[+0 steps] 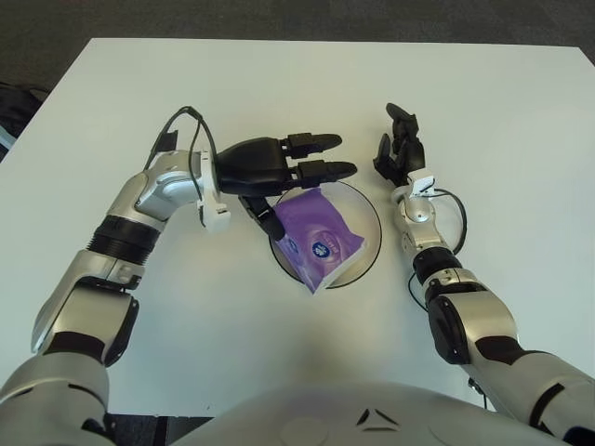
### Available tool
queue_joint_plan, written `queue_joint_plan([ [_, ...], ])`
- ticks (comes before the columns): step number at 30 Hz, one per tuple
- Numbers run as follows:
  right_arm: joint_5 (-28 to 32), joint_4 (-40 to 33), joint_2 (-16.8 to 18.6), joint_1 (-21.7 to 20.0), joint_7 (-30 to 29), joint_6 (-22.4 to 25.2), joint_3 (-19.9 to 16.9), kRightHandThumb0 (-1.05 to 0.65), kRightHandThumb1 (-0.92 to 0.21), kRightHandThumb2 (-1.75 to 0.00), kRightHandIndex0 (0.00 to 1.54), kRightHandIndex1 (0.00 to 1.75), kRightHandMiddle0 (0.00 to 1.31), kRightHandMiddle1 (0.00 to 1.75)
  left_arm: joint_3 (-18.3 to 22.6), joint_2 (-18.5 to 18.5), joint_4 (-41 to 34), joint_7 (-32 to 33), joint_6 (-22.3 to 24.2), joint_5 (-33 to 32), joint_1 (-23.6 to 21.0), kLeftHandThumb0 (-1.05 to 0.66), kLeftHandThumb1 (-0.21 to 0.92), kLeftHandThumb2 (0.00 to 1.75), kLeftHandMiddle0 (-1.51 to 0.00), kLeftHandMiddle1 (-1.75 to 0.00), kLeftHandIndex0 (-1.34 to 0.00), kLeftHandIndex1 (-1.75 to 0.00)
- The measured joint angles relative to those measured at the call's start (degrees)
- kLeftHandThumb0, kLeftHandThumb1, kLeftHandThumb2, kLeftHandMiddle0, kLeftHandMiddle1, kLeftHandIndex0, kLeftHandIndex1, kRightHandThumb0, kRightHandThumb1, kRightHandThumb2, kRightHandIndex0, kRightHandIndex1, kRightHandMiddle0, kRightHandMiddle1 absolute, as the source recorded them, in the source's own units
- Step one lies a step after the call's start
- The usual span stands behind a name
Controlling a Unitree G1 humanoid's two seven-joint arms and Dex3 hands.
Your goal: Put the tissue paper into the plate.
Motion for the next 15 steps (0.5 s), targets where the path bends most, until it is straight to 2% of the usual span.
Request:
queue_joint_plan([
  [5, 0.10, -3.79, 0.50, 1.45, -0.10, 1.50, 0.10, -0.77, -0.92, -0.87, 0.27, 0.01, 0.00, 0.71, 0.26, -0.31, 2.42, 1.62, 0.06, 0.43, -0.96, -1.05, 0.92, 0.43, 0.00, 0.00, 0.00, 0.00],
  [10, 0.93, -6.18, 0.95, 2.51, 0.23, 3.20, -0.46, -0.75, -0.92, -0.85, 0.29, 0.02, 0.00, 0.74, 0.71, -0.76, 7.00, 2.84, 0.62, -0.45, -2.39, -1.03, 0.92, 0.65, 0.00, 0.00, 0.00, 0.00],
  [15, 2.04, -8.02, 1.64, 3.65, 0.93, 3.97, -1.11, -0.75, -0.92, -0.85, 0.34, 0.04, 0.00, 0.75, 0.91, -1.71, 12.39, 1.99, 1.79, -6.96, -3.27, -1.00, 0.92, 0.80, 0.00, 0.00, 0.00, 0.00],
])
